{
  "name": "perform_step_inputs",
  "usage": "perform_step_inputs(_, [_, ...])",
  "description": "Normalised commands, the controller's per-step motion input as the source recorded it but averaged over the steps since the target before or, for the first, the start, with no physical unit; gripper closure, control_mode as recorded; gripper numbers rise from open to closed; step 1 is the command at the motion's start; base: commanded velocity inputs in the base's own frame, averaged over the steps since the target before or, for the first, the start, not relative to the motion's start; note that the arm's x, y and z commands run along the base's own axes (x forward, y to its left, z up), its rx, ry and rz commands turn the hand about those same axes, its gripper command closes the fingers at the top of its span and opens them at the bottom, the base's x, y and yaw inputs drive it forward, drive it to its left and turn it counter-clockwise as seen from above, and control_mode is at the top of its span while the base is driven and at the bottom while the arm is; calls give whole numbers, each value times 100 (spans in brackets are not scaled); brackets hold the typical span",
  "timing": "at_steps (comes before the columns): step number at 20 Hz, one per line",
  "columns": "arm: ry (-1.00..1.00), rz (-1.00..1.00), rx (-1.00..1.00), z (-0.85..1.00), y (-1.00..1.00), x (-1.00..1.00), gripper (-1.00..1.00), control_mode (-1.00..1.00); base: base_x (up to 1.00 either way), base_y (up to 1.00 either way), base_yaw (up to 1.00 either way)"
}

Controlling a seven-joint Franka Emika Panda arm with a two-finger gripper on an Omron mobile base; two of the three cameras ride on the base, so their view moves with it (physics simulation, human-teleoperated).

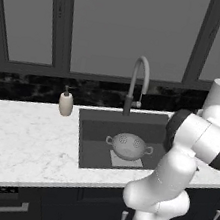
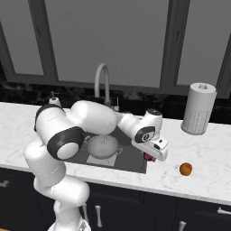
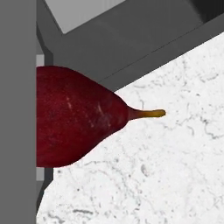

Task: Put the colander in the sink, put the peach, pear in the colander, and turn on the sink faucet and pour water over the colander.

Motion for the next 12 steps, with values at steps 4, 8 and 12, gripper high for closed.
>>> perform_step_inputs(4, [0, 0, 0, 12, 79, 7, 100, -100, 0, 0, 0])
perform_step_inputs(8, [0, 0, 0, 14, 64, 12, 100, -100, 0, 0, 0])
perform_step_inputs(12, [0, 0, 2, 5, 53, 16, 100, -100, 0, 0, 0])
